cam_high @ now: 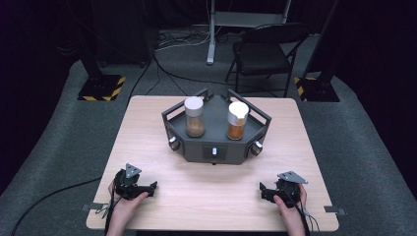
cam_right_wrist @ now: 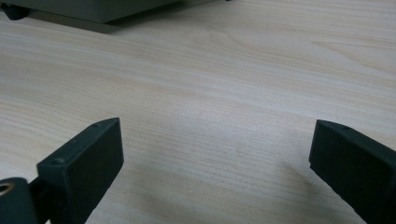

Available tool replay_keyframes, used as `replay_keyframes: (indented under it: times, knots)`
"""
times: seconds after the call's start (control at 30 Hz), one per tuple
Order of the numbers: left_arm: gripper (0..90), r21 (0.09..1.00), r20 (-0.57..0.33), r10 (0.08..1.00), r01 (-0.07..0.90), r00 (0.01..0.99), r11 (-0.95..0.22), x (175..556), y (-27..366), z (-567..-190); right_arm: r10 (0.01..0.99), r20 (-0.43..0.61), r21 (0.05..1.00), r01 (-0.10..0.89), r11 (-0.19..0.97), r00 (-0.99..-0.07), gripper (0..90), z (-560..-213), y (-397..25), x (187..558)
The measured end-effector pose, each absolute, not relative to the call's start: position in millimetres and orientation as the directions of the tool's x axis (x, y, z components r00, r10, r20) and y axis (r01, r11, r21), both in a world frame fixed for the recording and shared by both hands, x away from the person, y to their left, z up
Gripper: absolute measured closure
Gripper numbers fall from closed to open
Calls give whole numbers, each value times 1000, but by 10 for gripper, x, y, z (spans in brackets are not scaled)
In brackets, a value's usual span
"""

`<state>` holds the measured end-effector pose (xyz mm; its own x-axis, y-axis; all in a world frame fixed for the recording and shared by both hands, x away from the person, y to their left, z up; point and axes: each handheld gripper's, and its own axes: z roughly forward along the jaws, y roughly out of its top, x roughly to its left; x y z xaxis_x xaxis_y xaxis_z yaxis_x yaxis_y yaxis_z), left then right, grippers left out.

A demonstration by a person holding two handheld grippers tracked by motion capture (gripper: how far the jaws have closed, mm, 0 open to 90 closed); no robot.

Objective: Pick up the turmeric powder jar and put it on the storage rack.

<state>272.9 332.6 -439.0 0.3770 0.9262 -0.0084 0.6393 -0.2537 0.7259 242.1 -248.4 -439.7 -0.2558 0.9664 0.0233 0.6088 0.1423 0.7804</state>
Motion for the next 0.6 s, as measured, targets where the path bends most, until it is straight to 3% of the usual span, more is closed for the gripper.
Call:
replay_keyframes:
  times: [0.6]
  knots:
    - [11,725,-8,925,639,380,-256,2734,3328,-4388,964,11,737,654,171,-264,16,-4346,-2451,2509]
